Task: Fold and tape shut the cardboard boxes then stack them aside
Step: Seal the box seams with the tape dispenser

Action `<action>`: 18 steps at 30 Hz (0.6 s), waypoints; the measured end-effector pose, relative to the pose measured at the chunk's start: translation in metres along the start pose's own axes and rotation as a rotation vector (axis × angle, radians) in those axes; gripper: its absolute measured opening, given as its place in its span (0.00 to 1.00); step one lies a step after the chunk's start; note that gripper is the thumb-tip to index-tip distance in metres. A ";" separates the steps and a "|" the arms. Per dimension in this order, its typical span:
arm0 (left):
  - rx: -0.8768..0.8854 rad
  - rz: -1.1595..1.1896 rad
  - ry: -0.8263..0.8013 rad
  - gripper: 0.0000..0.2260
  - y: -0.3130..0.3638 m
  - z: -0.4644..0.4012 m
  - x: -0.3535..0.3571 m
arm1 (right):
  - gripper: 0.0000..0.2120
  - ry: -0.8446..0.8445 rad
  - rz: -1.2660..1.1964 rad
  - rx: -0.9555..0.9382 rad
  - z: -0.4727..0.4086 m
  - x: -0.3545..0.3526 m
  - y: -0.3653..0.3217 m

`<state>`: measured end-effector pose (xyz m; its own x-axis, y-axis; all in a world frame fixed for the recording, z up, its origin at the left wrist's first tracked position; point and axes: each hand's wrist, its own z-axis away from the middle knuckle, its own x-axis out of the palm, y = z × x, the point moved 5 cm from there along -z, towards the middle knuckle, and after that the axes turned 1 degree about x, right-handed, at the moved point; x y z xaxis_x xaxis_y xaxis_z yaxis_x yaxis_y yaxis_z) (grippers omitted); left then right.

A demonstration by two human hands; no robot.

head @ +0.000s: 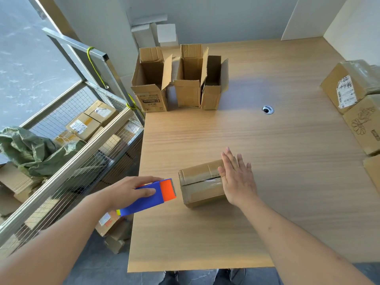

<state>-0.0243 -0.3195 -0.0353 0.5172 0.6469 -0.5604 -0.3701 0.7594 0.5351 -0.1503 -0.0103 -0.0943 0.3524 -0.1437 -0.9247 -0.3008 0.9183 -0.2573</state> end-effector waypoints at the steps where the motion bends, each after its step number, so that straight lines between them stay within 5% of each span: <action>1: 0.009 0.014 0.003 0.16 -0.003 -0.003 0.002 | 0.29 0.002 0.045 0.019 -0.001 0.000 -0.001; 7: 0.031 0.055 0.016 0.15 -0.010 -0.014 0.007 | 0.29 0.241 0.244 0.122 0.011 -0.009 -0.052; 11: 0.066 0.028 0.008 0.16 -0.008 -0.018 0.007 | 0.28 0.142 0.026 0.270 0.013 0.006 -0.091; 15: 0.069 0.071 -0.024 0.16 -0.022 -0.022 0.008 | 0.46 -0.001 -0.014 0.264 0.009 0.024 -0.101; 18: 0.081 0.158 -0.038 0.15 -0.030 -0.022 0.010 | 0.47 -0.010 0.018 0.254 0.010 0.026 -0.098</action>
<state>-0.0251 -0.3343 -0.0703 0.4872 0.7533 -0.4418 -0.3863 0.6396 0.6646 -0.1026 -0.1005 -0.0906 0.3581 -0.1240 -0.9254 -0.0750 0.9841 -0.1609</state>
